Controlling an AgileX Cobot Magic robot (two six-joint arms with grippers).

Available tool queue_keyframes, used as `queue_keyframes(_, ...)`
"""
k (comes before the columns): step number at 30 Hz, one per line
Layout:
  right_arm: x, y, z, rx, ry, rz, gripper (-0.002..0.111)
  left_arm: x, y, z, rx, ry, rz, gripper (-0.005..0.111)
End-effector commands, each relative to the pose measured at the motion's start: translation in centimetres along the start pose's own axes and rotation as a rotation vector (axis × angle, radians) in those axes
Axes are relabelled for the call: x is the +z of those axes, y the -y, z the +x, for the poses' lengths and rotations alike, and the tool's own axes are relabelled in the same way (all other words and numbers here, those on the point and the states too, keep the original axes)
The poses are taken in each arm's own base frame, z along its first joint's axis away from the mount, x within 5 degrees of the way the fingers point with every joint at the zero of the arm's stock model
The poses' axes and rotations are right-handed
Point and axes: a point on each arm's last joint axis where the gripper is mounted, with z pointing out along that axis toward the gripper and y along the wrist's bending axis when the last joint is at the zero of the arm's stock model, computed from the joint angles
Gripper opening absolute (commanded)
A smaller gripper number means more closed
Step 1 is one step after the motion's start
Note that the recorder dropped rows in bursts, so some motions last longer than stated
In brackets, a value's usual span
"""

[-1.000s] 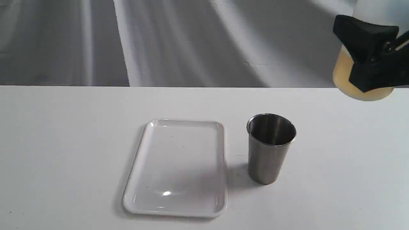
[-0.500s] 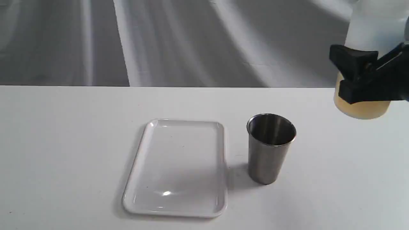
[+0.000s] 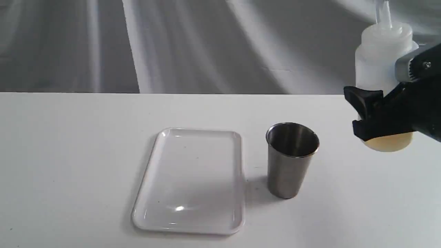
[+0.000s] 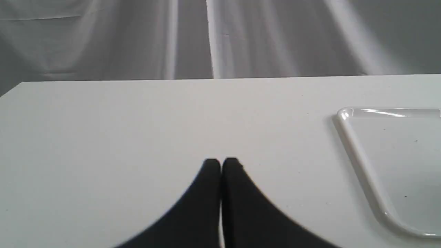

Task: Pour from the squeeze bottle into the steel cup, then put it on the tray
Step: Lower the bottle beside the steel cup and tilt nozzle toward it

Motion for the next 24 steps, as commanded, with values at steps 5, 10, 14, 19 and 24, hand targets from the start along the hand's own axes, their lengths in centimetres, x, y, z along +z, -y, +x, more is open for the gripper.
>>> queue_keyframes(5,0.4,1.5,1.1,0.021,-0.002,0.046,0.0,0.0,0.0,0.1,-0.004,0.006,0.008,0.0)
queue_keyframes(10,0.3,2.2,1.4,0.03,-0.003,0.064,0.0,0.0,0.0,0.1,-0.004,0.006,0.008,0.0)
queue_keyframes(14,0.3,2.1,1.4,0.078,-0.004,0.052,0.0,0.0,0.0,0.1,-0.001,0.006,0.008,0.0)
queue_keyframes(19,0.3,2.1,1.4,0.084,-0.004,0.052,0.0,0.0,0.0,0.1,-0.001,0.006,0.008,0.0)
queue_keyframes(24,0.3,2.3,1.5,0.08,-0.007,0.059,0.0,0.0,0.0,0.1,-0.004,0.006,0.008,0.0)
